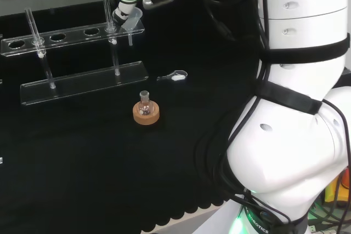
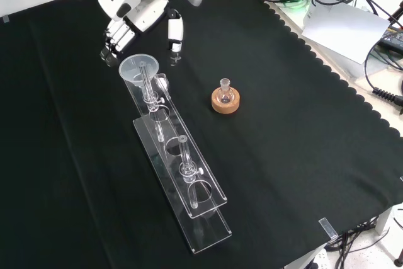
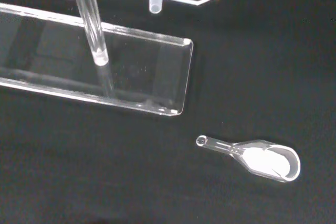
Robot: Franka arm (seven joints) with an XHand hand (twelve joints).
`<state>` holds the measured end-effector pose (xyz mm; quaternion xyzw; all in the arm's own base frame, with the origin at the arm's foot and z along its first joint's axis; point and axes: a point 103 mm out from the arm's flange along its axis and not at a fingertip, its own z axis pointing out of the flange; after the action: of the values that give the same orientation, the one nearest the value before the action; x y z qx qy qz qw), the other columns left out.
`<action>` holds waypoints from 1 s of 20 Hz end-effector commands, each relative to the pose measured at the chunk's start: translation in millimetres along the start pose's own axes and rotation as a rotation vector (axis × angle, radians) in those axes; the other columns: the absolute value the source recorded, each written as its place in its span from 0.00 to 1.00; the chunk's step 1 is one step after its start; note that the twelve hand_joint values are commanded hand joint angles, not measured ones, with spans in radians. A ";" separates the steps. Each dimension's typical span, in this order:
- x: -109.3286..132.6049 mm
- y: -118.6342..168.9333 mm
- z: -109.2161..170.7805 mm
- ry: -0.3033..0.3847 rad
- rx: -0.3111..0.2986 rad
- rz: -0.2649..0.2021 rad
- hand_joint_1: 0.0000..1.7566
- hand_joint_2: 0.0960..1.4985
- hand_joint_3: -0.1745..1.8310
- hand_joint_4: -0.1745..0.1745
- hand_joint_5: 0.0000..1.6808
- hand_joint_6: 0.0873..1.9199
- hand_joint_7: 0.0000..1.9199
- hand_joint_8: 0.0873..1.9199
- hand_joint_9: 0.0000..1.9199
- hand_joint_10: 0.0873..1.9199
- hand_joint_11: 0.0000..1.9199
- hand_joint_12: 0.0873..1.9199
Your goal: Pick up the funnel from the transparent funnel stand.
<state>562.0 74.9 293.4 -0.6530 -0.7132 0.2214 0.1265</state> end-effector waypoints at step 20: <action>-5.7 21.1 4.3 -0.048 0.035 -0.010 0.42 0.49 0.19 0.32 0.06 0.00 0.00 0.17 0.06 0.44 0.14 0.76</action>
<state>576.5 75.6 281.6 -0.6440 -0.7132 0.2507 0.1173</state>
